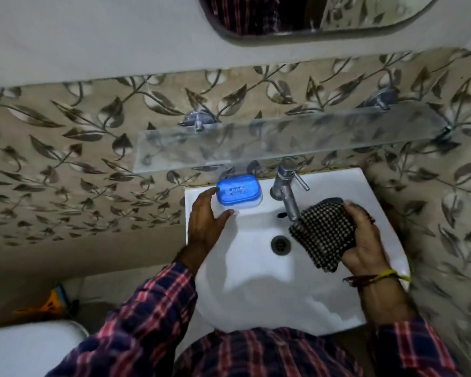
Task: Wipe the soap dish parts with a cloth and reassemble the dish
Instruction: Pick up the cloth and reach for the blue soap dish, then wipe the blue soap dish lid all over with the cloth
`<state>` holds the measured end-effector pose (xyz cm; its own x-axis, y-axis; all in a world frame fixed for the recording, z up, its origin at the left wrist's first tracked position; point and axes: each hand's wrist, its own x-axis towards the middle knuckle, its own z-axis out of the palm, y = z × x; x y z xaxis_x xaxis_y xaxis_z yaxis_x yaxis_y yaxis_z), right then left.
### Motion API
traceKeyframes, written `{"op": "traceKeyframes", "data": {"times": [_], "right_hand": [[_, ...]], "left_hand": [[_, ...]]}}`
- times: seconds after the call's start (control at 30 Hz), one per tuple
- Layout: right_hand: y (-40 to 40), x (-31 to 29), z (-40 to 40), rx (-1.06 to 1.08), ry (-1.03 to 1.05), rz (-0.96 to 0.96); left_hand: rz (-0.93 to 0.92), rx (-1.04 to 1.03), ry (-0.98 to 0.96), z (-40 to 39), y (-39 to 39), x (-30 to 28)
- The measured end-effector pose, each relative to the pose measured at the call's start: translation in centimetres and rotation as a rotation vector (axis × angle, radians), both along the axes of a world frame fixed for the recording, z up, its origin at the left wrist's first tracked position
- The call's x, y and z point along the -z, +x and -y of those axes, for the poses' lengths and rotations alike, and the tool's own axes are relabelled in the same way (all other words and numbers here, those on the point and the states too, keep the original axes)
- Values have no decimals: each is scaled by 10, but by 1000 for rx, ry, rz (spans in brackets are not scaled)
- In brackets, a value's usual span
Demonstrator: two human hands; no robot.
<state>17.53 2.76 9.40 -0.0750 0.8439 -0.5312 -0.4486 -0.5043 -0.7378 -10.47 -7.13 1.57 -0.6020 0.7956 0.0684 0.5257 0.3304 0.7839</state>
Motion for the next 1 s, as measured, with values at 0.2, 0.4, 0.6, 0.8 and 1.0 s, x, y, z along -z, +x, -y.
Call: {"op": "traceKeyframes", "data": {"times": [0.2,0.4,0.6,0.8,1.0], "right_hand": [[-13,2,29,-131,19,97],[-11,5,27,-148,96,139],[-9,6,26,-185,13,212],[-5,4,19,-203,-7,162],[5,-10,10,-278,361,311]], "left_hand": [[267,148,-83,-31,-36,8],[303,93,17,-44,-33,24],[132,103,120,-48,-30,21],[113,98,357,-28,-21,-8],[37,209,346,11,22,-36]]}}
